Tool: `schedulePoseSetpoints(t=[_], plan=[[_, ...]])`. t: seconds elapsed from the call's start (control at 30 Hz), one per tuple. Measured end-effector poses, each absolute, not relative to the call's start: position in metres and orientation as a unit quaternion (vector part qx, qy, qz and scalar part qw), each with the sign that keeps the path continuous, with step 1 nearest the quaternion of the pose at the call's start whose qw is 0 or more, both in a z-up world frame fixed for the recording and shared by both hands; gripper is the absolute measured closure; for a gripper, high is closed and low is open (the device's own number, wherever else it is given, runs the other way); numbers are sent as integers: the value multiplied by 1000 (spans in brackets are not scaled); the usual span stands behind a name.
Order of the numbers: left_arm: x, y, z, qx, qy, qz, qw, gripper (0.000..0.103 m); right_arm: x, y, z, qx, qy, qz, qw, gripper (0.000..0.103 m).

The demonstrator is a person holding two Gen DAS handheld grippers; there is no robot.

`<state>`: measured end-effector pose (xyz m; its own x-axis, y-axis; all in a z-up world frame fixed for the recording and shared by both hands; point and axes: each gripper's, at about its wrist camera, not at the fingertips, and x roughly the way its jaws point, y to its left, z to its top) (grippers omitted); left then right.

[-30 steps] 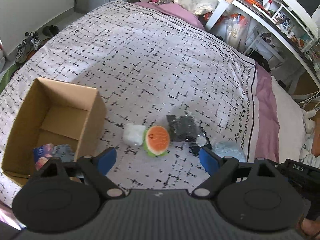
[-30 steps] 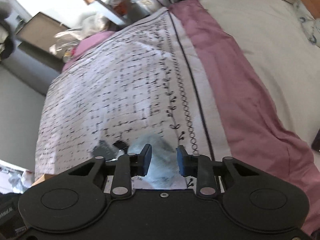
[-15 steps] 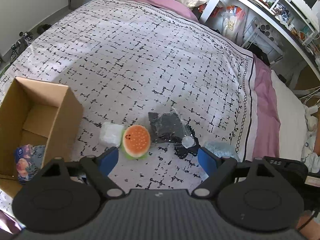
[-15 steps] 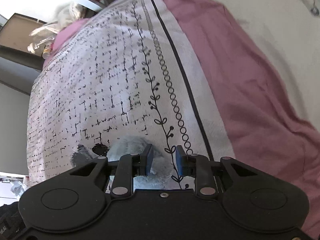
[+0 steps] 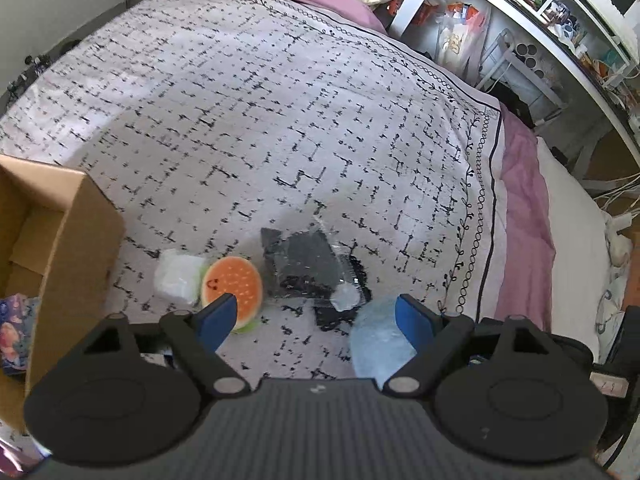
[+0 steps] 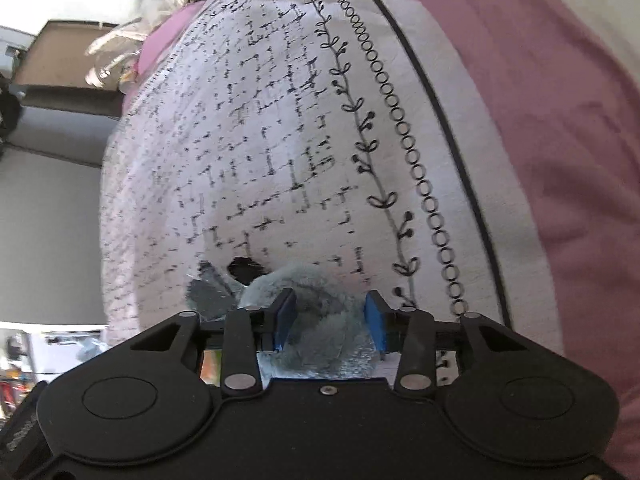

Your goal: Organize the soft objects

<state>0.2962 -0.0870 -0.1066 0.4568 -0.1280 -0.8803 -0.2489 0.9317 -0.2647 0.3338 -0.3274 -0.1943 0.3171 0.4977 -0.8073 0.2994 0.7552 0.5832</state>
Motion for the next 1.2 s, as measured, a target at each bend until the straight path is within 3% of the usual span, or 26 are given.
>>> schedulePoseSetpoints(t=[0.2, 0.43, 0.6, 0.73, 1.03, 1.2], plan=[[301, -94, -118, -194, 529, 20, 826, 21, 337, -329, -201, 356, 585, 78, 724, 79], [305, -108, -138, -214, 552, -6, 806, 42, 338, -327, -202, 354, 592, 84, 719, 81], [305, -113, -154, -220, 565, -8, 795, 45, 339, -324, -201, 350, 599, 92, 714, 81], [305, -110, -167, -243, 576, 2, 781, 68, 339, -323, -202, 346, 610, 98, 706, 78], [303, -104, -169, -257, 565, 9, 784, 73, 337, -306, -200, 308, 625, 93, 711, 75], [300, -102, -164, -262, 563, 6, 783, 74, 333, -300, -194, 300, 617, 88, 722, 84]])
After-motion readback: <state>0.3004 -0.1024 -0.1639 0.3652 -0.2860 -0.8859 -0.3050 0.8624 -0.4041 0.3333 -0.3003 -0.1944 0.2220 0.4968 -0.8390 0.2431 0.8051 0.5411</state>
